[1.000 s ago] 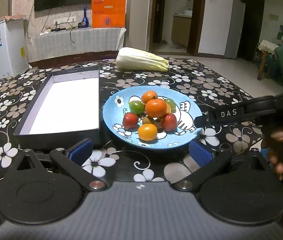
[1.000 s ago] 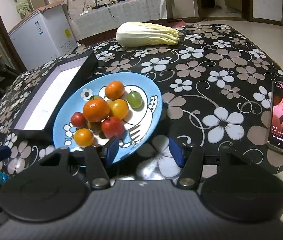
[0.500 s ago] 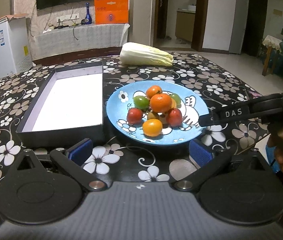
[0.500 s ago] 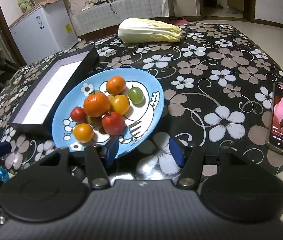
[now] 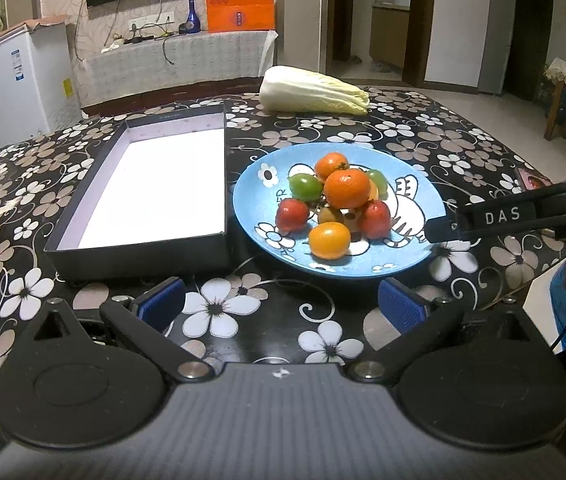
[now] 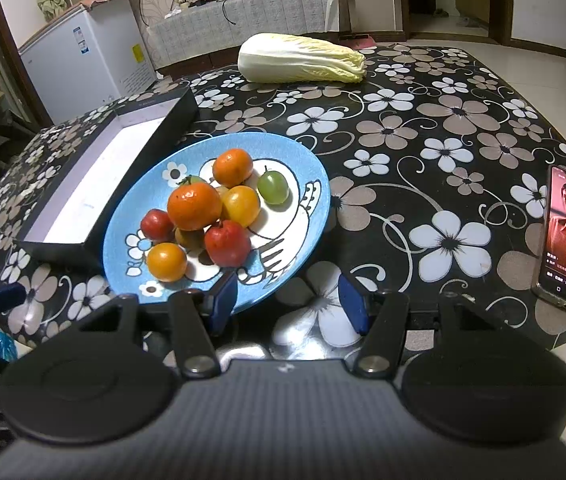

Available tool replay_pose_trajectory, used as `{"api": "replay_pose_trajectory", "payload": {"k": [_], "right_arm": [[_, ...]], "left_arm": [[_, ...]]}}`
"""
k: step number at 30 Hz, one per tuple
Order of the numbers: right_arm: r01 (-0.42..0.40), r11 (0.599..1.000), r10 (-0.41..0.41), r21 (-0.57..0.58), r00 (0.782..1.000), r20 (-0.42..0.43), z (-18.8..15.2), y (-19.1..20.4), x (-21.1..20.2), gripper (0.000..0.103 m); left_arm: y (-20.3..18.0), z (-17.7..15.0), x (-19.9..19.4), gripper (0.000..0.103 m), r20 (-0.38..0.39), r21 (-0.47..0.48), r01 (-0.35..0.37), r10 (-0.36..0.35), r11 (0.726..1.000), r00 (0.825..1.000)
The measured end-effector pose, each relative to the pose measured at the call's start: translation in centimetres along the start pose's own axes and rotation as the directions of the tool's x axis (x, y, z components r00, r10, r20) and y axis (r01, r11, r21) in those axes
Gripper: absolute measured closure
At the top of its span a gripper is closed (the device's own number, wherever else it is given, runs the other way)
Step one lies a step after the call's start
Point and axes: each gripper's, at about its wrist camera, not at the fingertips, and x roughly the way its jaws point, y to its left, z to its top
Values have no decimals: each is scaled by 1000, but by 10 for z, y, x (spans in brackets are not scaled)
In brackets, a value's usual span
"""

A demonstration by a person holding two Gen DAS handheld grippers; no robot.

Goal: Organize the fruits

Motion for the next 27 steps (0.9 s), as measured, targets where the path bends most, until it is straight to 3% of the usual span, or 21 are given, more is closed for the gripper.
{"api": "replay_pose_trajectory", "payload": {"k": [27], "right_arm": [[1,1000,-1,-2,1000,-2,0,0,0,44]], "left_arm": [[-1,-1,4,0,-14,2,-18,18,1000,1000]]}}
